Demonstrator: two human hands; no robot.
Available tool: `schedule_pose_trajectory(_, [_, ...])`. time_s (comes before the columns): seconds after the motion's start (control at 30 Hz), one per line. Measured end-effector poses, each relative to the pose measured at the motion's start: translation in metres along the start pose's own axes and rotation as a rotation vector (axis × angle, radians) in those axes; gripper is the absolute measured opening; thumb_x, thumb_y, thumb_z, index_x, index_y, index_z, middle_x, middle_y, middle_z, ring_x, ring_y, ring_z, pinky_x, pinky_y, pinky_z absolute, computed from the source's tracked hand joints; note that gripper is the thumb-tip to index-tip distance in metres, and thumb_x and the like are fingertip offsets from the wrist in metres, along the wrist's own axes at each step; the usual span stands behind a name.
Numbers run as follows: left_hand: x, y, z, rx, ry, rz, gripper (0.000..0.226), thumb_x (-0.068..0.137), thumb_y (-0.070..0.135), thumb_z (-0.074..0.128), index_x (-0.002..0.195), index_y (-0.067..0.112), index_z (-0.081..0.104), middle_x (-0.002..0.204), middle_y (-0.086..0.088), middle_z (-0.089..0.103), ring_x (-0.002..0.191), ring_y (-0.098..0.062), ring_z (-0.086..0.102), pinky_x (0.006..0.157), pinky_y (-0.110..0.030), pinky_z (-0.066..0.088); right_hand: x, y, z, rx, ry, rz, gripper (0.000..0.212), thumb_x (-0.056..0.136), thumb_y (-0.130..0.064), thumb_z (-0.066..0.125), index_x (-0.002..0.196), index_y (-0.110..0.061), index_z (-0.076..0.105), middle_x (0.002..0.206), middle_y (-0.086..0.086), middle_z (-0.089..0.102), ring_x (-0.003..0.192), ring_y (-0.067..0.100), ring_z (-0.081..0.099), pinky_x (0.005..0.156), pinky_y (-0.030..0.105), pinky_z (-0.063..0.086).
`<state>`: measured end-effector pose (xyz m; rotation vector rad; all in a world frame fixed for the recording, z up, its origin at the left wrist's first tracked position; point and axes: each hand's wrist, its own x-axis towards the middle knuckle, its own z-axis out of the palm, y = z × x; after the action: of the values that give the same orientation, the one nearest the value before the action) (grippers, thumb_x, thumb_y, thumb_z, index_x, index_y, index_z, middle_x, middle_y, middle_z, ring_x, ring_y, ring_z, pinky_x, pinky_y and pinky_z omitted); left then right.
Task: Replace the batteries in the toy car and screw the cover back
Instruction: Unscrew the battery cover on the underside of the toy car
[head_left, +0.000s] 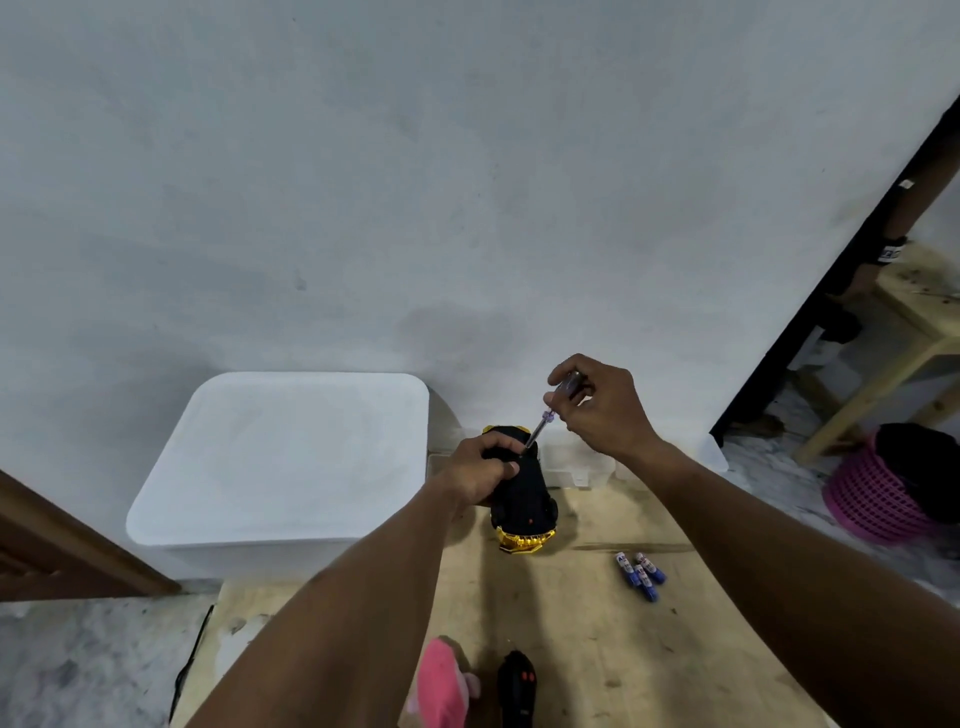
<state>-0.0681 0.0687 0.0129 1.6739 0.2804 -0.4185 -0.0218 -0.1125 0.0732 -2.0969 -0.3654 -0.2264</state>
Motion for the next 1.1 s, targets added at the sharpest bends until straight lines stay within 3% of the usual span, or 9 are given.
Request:
schedule_pose_trajectory(0.13, [0.0, -0.003, -0.001, -0.001, 0.025, 0.027, 0.028, 0.091, 0.002, 0.059, 0.1, 0.026, 0.069, 0.106, -0.008, 0.066, 0.086, -0.018, 0.062, 0.059, -0.025, 0.052, 0.0, -0.004, -0.005, -0.004, -0.143, 0.088, 0.01, 0.078, 0.001, 0.072, 0.073, -0.008, 0.069, 0.065, 0.009, 0.07, 0.05, 0.022, 0.064, 0.05, 0.04, 0.058])
schedule_pose_trajectory(0.3, [0.003, 0.001, -0.01, 0.029, 0.07, 0.056, 0.027, 0.092, 0.002, 0.058, 0.103, 0.025, 0.069, 0.116, -0.011, 0.064, 0.096, -0.023, 0.062, 0.067, -0.026, 0.054, 0.001, -0.003, -0.011, -0.16, -0.205, 0.158, 0.023, 0.086, -0.028, 0.075, 0.07, -0.011, 0.074, 0.053, 0.001, 0.063, 0.044, 0.016, 0.057, 0.044, 0.027, 0.047])
schedule_pose_trajectory(0.43, [0.003, 0.0, -0.009, 0.069, 0.032, 0.056, 0.027, 0.091, 0.001, 0.058, 0.104, 0.022, 0.069, 0.113, -0.009, 0.063, 0.094, -0.023, 0.061, 0.066, -0.027, 0.055, 0.006, -0.008, -0.011, -0.109, -0.238, 0.164, 0.018, 0.085, -0.016, 0.075, 0.068, -0.009, 0.074, 0.057, 0.002, 0.068, 0.049, 0.031, 0.06, 0.046, 0.034, 0.051])
schedule_pose_trajectory(0.6, [0.004, -0.01, -0.006, 0.078, 0.03, 0.043, 0.027, 0.089, 0.002, 0.061, 0.094, 0.028, 0.069, 0.111, -0.01, 0.065, 0.092, -0.022, 0.063, 0.07, -0.032, 0.056, 0.009, -0.012, -0.01, -0.134, -0.359, 0.192, 0.008, 0.083, -0.006, 0.073, 0.076, -0.007, 0.073, 0.058, -0.002, 0.068, 0.043, 0.011, 0.057, 0.046, 0.027, 0.05])
schedule_pose_trajectory(0.67, [0.004, -0.01, -0.006, 0.09, 0.028, 0.044, 0.027, 0.088, 0.002, 0.061, 0.094, 0.027, 0.069, 0.112, -0.011, 0.064, 0.091, -0.022, 0.062, 0.065, -0.028, 0.055, 0.009, -0.012, -0.01, -0.153, -0.377, 0.208, 0.003, 0.083, -0.01, 0.073, 0.083, -0.007, 0.074, 0.064, 0.001, 0.07, 0.044, 0.012, 0.058, 0.045, 0.028, 0.052])
schedule_pose_trajectory(0.77, [0.004, -0.009, -0.009, 0.1, 0.026, 0.042, 0.026, 0.089, 0.001, 0.061, 0.096, 0.026, 0.069, 0.113, -0.011, 0.064, 0.091, -0.021, 0.062, 0.062, -0.026, 0.054, 0.012, -0.017, -0.008, -0.234, -0.417, 0.246, 0.018, 0.084, -0.023, 0.076, 0.078, -0.007, 0.074, 0.059, 0.003, 0.066, 0.039, 0.021, 0.058, 0.043, 0.026, 0.05])
schedule_pose_trajectory(0.9, [0.006, -0.004, -0.007, 0.07, 0.019, 0.051, 0.026, 0.089, 0.002, 0.061, 0.101, 0.024, 0.068, 0.113, -0.01, 0.064, 0.089, -0.019, 0.062, 0.068, -0.03, 0.055, 0.023, -0.027, -0.007, -0.266, -0.389, 0.277, 0.019, 0.083, -0.016, 0.074, 0.069, -0.003, 0.072, 0.065, 0.025, 0.067, 0.038, 0.027, 0.058, 0.043, 0.027, 0.051])
schedule_pose_trajectory(1.1, [0.007, 0.001, -0.004, 0.039, 0.015, 0.048, 0.027, 0.089, 0.001, 0.061, 0.101, 0.024, 0.069, 0.111, -0.008, 0.065, 0.089, -0.02, 0.063, 0.075, -0.035, 0.057, 0.033, -0.039, -0.01, -0.32, -0.374, 0.299, 0.012, 0.078, -0.008, 0.073, 0.067, -0.003, 0.072, 0.06, 0.018, 0.064, 0.04, 0.026, 0.057, 0.045, 0.029, 0.054])
